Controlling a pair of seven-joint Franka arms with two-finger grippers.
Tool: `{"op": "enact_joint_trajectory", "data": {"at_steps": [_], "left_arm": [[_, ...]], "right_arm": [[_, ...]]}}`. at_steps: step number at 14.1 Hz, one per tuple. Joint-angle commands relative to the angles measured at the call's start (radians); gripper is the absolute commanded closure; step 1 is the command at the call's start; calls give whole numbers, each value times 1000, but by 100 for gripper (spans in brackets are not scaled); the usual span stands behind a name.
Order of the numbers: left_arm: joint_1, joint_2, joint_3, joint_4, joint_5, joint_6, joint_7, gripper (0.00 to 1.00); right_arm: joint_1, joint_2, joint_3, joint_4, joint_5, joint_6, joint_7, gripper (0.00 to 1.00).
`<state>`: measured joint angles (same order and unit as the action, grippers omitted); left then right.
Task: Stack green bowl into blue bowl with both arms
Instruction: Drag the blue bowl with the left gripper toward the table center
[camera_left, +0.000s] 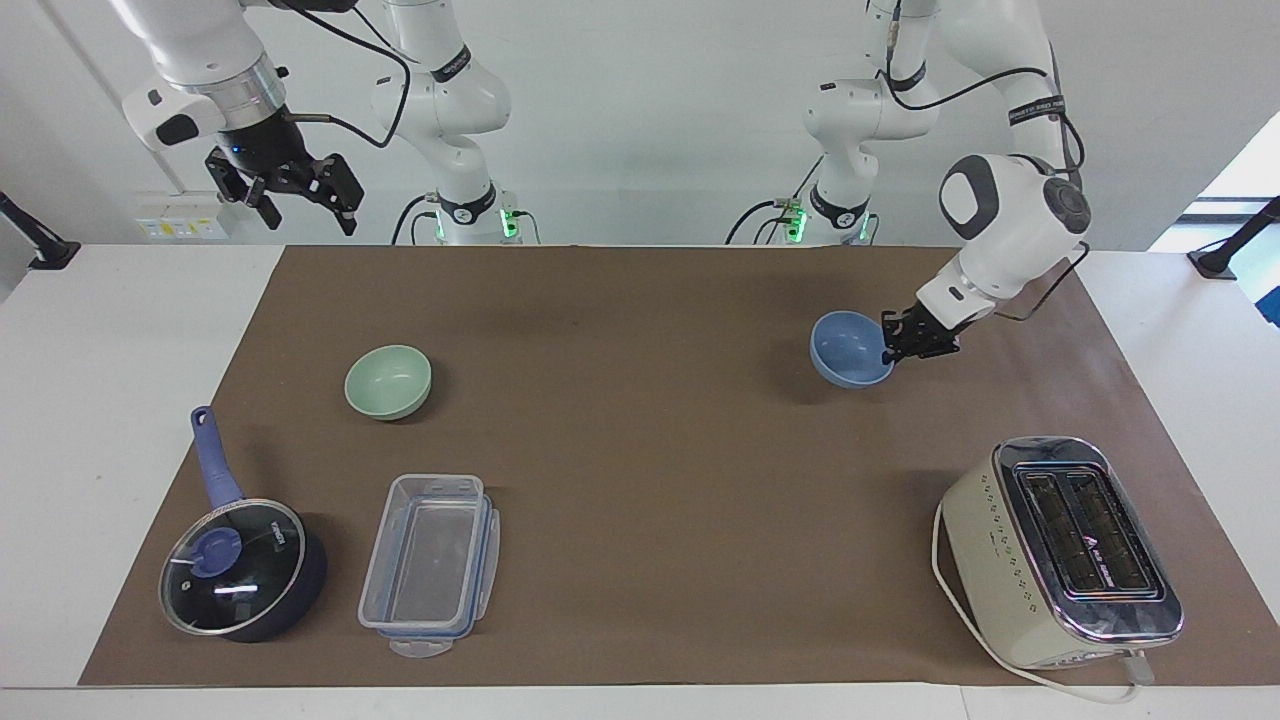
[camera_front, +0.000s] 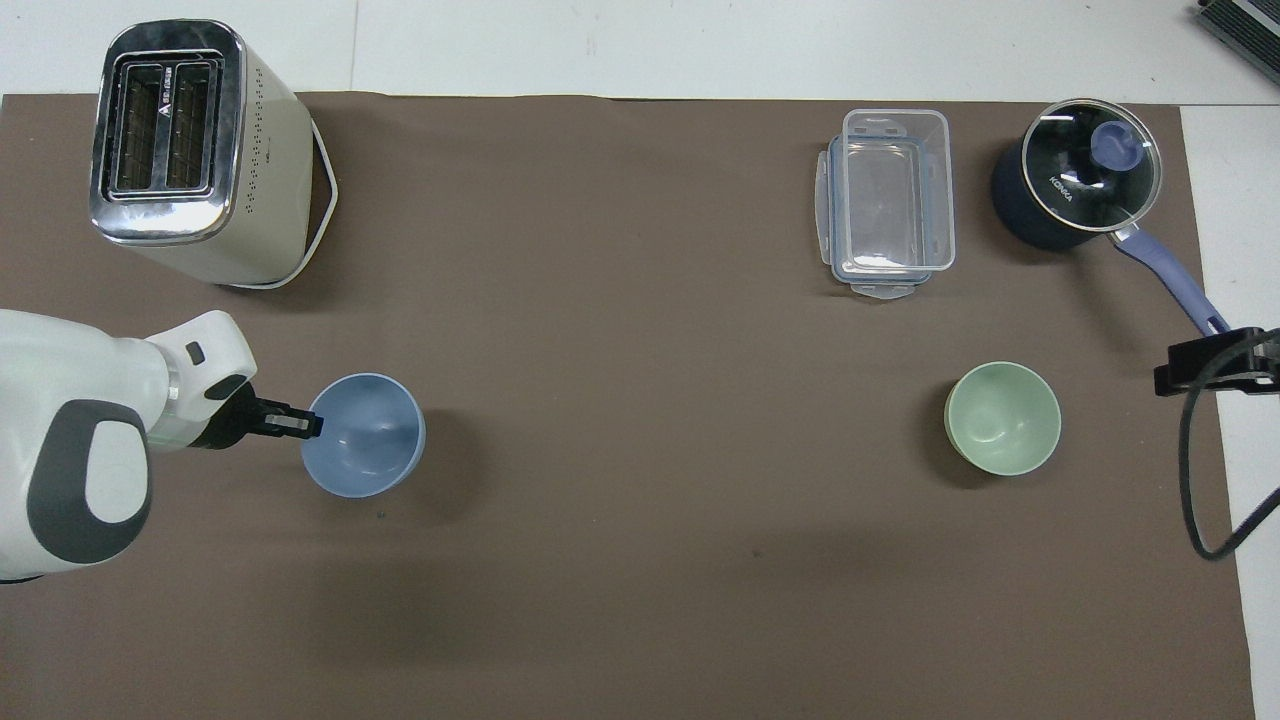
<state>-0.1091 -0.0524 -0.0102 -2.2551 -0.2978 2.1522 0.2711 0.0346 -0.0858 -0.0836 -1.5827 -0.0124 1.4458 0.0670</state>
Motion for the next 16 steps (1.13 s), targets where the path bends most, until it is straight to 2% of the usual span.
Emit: {"op": "enact_joint_trajectory", "data": {"at_steps": [1,6,10,13,16], "left_arm": [[-147,-18,18,-29,-4,84,-188,100],[-308,8,16,-27,8,165,-396,100],[-426,28,15,-12,85,184,-605,100],[-483,58,13,-1,85,260,-690,100],[-497,109,13,5,86,305,-704,100]], "right_arm": [[1,-6,-4,1,3,-5,-21,0],[-1,-6,-4,1,3,-5,-22,0],[1,-6,-4,1,5,-5,-21,0],[1,-6,-4,1,3,-5,-21,0],[1,-6,-4,1,3,-5,-21,0]]}}
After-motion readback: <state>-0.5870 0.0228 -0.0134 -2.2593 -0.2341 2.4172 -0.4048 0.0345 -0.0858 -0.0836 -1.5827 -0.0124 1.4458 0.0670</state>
